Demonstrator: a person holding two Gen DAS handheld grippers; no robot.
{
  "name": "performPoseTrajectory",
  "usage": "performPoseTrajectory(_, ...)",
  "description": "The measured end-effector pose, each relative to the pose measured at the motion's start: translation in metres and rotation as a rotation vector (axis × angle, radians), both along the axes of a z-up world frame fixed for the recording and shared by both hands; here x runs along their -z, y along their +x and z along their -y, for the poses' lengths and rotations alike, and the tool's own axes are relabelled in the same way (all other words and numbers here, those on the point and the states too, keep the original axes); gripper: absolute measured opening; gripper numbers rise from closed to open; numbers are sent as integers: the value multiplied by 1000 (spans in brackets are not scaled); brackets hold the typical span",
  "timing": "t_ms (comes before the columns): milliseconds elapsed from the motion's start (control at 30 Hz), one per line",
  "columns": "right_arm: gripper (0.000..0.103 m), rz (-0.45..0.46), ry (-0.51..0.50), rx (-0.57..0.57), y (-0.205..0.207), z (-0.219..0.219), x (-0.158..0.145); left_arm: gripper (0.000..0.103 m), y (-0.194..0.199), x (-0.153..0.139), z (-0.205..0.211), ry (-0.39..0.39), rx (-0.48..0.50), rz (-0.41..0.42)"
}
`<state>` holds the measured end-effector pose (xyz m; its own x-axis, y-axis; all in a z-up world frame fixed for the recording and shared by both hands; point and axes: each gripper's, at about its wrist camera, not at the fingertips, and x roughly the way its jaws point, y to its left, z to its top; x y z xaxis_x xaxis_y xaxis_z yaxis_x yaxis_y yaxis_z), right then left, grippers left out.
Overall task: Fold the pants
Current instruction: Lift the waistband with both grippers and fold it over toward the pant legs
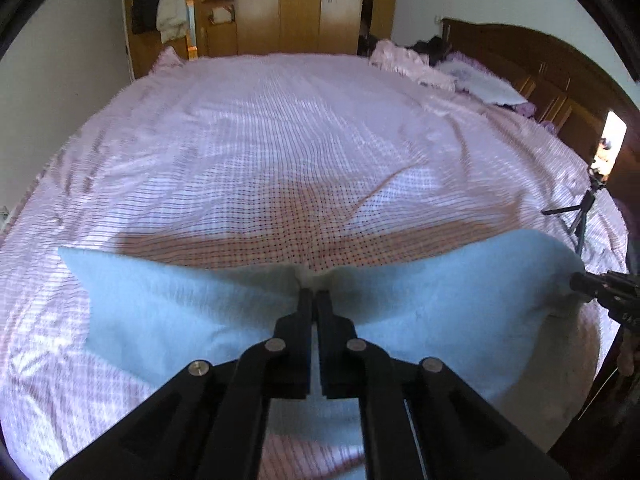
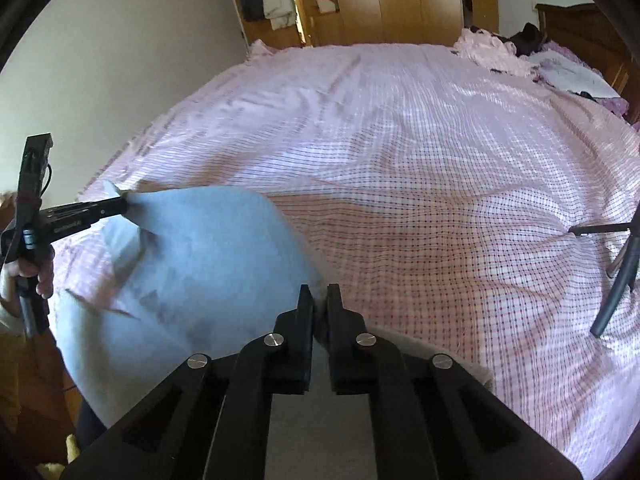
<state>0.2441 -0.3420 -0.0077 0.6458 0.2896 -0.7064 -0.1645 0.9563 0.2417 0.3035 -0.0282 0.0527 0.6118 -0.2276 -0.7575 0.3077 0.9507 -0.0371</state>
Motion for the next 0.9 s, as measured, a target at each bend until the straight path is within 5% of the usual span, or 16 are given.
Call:
performPoseTrajectory(467, 0, -5, -31, -77, -86, -20, -1, 2, -112, -10, -24, -23, -26, 70)
performPoseTrajectory(900, 0, -140, -142, -59, -118, -29, 71, 3, -149, 69, -39, -47, -96, -95)
